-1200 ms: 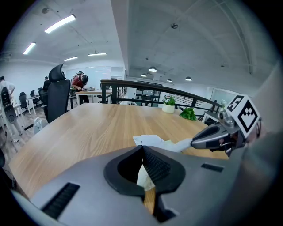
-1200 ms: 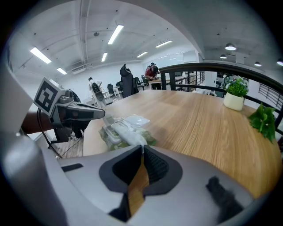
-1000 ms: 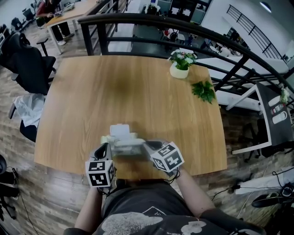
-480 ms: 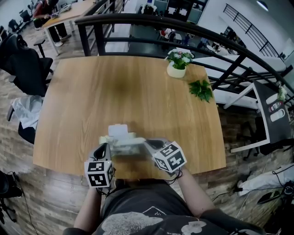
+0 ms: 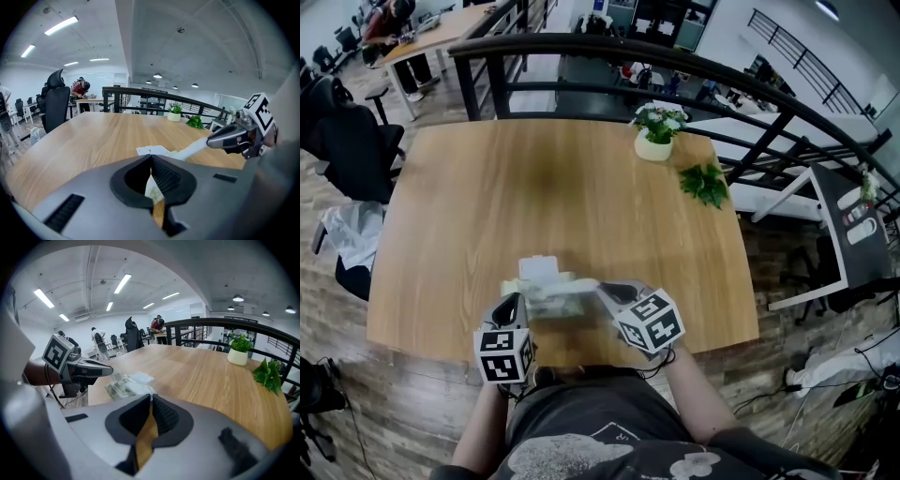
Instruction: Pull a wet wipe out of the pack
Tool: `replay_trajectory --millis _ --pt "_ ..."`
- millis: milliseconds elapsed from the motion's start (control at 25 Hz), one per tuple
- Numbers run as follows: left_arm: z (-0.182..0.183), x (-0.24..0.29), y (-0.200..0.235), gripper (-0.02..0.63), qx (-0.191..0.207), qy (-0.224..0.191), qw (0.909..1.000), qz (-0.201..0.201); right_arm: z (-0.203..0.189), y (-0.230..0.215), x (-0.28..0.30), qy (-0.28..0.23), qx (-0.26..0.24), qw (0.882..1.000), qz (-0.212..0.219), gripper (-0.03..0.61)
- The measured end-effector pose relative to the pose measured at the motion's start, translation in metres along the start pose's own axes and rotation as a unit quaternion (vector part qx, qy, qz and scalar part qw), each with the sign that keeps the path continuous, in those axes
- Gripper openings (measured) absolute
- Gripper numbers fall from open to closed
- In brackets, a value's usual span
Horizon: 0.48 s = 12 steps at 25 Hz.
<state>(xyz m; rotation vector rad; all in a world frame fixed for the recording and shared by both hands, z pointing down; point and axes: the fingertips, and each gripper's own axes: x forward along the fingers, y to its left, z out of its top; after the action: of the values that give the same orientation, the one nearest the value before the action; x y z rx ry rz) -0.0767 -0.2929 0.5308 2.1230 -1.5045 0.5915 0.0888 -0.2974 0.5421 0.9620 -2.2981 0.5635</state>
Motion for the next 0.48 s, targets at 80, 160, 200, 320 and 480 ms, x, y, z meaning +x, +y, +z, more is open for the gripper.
replay_trajectory --millis 80,160,200,320,480 --pt "0.0 0.0 -0.002 0.015 0.001 -0.001 1.0 -0.004 0.0 -0.002 -0.003 -0.004 0.003 1.0 -0.005 0.035" --pt "0.0 -0.001 -0.003 0.015 0.001 -0.002 1.0 -0.008 0.002 -0.003 -0.008 -0.009 0.006 1.0 -0.011 0.035" --pt "0.001 -0.002 -0.004 0.015 0.001 -0.003 0.9999 -0.012 0.004 -0.003 -0.01 -0.013 0.008 1.0 -0.014 0.035" --pt "0.0 -0.005 -0.006 0.015 0.006 -0.004 0.9998 -0.017 0.012 -0.001 -0.018 -0.028 0.01 0.999 -0.024 0.035" --pt "-0.001 -0.009 -0.009 0.015 0.012 -0.005 0.9995 -0.027 0.027 0.002 -0.027 -0.05 0.013 0.998 -0.04 0.035"
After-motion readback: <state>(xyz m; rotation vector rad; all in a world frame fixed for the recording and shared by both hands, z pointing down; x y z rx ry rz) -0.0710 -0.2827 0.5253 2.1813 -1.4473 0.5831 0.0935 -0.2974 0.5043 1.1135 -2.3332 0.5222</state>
